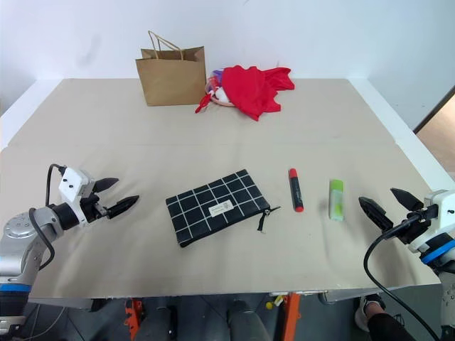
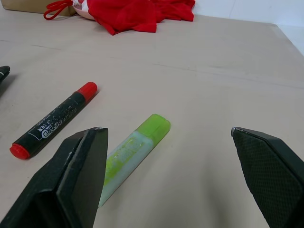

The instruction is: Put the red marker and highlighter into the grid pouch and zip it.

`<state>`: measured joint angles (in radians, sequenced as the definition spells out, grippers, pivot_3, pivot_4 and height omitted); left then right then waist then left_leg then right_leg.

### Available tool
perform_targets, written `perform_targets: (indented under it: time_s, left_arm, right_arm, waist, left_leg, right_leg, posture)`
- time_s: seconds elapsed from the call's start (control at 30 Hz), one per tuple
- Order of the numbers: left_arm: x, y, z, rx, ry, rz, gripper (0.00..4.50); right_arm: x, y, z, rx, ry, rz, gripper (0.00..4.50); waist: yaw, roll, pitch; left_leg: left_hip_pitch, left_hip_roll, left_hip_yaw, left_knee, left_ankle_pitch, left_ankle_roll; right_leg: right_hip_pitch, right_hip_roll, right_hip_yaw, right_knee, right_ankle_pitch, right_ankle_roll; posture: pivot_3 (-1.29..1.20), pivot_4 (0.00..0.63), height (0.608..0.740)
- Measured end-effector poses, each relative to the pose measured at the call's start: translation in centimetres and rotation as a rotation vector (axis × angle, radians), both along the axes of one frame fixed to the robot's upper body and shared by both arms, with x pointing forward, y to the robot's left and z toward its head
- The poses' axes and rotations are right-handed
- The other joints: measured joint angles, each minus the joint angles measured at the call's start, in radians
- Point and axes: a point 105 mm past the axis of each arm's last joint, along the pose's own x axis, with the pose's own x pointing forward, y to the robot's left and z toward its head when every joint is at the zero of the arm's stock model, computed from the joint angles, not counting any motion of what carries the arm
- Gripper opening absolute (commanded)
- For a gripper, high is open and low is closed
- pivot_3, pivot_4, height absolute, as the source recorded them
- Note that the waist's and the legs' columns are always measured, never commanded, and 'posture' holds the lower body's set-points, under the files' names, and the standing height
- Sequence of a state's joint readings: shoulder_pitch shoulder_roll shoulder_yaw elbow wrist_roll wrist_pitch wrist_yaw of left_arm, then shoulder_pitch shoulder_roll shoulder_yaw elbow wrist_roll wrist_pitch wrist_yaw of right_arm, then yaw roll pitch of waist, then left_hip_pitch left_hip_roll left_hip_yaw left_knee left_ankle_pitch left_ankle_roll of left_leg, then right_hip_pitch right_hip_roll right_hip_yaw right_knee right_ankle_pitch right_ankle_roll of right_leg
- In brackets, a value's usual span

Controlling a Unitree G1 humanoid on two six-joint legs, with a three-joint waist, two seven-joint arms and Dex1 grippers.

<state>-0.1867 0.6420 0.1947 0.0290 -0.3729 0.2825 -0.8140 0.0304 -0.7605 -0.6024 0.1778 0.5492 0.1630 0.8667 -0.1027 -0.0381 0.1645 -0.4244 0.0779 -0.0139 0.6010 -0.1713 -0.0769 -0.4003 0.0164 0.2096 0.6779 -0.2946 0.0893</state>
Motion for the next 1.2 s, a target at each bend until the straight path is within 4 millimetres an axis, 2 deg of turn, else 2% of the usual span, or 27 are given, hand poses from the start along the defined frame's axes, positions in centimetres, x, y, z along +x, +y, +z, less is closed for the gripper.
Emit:
perform_targets:
  time_s: [0.57,0.67,0.7,0.8,0.87,0.9,0.93,0.97,1.0,1.03,1.13,1.17,1.2]
  left_arm:
    - [-0.3,-0.3,0.1,0.009,-0.012,-0.044,4.41]
    - [-0.6,-1.4,0.1,0.023,-0.006,-0.108,4.41]
    - [-1.0,-2.7,0.3,0.035,-0.008,-0.179,4.41]
    - [-1.7,-4.9,0.4,0.053,-0.013,-0.285,4.41]
    - [-2.9,-8.4,0.5,0.070,-0.016,-0.458,4.41]
    - [-3.2,-9.0,0.5,0.073,-0.016,-0.486,4.41]
    - [-3.4,-9.6,0.6,0.074,-0.018,-0.519,4.50]
    - [-3.9,-10.6,0.3,0.079,-0.006,-0.572,4.50]
    - [-4.0,-10.9,0.2,0.080,-0.004,-0.588,4.50]
    - [-4.4,-11.7,-0.1,0.088,0.006,-0.632,4.50]
    - [-4.9,-12.3,-0.6,0.101,0.018,-0.675,4.50]
    - [-5.1,-12.7,-0.8,0.103,0.015,-0.694,4.50]
    - [-5.1,-12.7,-0.8,0.103,0.015,-0.694,4.50]
  right_arm:
    - [0.3,1.3,0.4,-0.011,-0.004,0.040,4.47]
    - [1.1,3.7,0.7,-0.004,-0.003,0.124,4.47]
    - [2.0,5.6,1.0,-0.003,-0.001,0.188,4.47]
    - [3.1,8.4,1.6,-0.001,-0.004,0.274,4.47]
    - [4.7,14.2,2.5,0.029,-0.038,0.431,4.47]
    - [4.9,15.3,2.4,0.039,-0.040,0.458,4.47]
    - [5.0,16.5,2.2,0.049,-0.035,0.490,4.08]
    - [5.8,18.8,1.9,0.083,-0.039,0.528,3.85]
    - [5.9,19.5,1.8,0.089,-0.038,0.543,3.41]
    - [6.3,20.9,1.3,0.088,-0.030,0.567,3.17]
    - [6.8,22.0,0.7,0.087,-0.021,0.577,1.99]
    - [7.1,22.6,0.2,0.093,-0.005,0.582,1.25]
    - [7.1,22.6,0.2,0.093,-0.005,0.582,1.08]
  waist:
    - [0.000,0.000,0.000]
    - [-0.001,0.000,0.000]
    - [-0.001,0.001,0.000]
    - [-0.001,0.001,0.000]
    - [-0.001,0.001,0.000]
    - [-0.001,0.001,0.000]
    - [0.000,0.001,0.000]
    - [0.000,0.001,0.000]
    - [0.000,0.002,0.000]
    - [0.000,0.002,0.000]
    - [0.002,0.002,0.000]
    - [0.003,0.002,0.000]
    - [0.003,0.002,0.000]
  left_leg:
    - [0.000,-0.001,-0.002,0.000,0.000,0.000]
    - [0.000,-0.001,-0.003,0.000,0.001,0.000]
    - [0.000,-0.001,-0.003,0.000,0.001,-0.001]
    - [0.000,-0.001,-0.004,0.001,0.002,-0.001]
    - [0.000,-0.001,-0.006,0.000,0.003,0.000]
    - [0.000,-0.001,-0.006,0.000,0.003,0.000]
    - [-0.001,-0.001,-0.008,0.000,0.003,0.000]
    - [-0.002,-0.001,-0.008,0.000,0.003,0.000]
    - [-0.002,-0.001,-0.008,0.000,0.003,0.000]
    - [-0.003,-0.001,-0.009,0.000,0.003,0.000]
    - [-0.005,-0.002,-0.012,0.000,0.002,0.000]
    - [-0.006,-0.002,-0.013,0.000,0.002,0.000]
    - [-0.006,-0.002,-0.014,0.000,0.002,0.000]
  right_leg:
    - [0.001,0.000,-0.001,0.000,-0.001,0.001]
    - [0.001,0.000,-0.001,0.000,0.000,0.000]
    - [0.001,0.000,-0.001,0.001,0.000,0.001]
    - [0.002,0.000,-0.001,0.001,0.000,0.001]
    - [0.002,0.001,-0.003,0.002,0.001,0.000]
    - [0.002,0.001,-0.003,0.002,0.001,0.000]
    - [0.002,0.001,-0.004,0.002,0.000,0.000]
    - [0.001,0.001,-0.005,0.002,0.000,-0.001]
    - [0.001,0.001,-0.005,0.002,0.000,-0.001]
    - [0.001,0.001,-0.006,0.002,0.000,-0.001]
    - [0.001,0.001,-0.008,0.002,0.000,-0.004]
    - [0.000,0.001,-0.010,0.002,0.001,-0.007]
    - [0.000,0.001,-0.011,0.002,0.001,-0.007]
  posture:
    - [0.00,0.150,0.740]
    - [0.00,0.150,0.740]
    - [0.00,0.150,0.740]
    - [0.00,0.150,0.740]
    - [0.00,0.150,0.740]
    - [0.00,0.150,0.740]
    - [0.00,0.150,0.740]
    - [0.00,0.150,0.740]
    - [0.00,0.150,0.740]
    - [0.00,0.150,0.740]
    - [0.00,0.150,0.740]
    - [0.00,0.150,0.740]
    - [0.00,0.150,0.740]
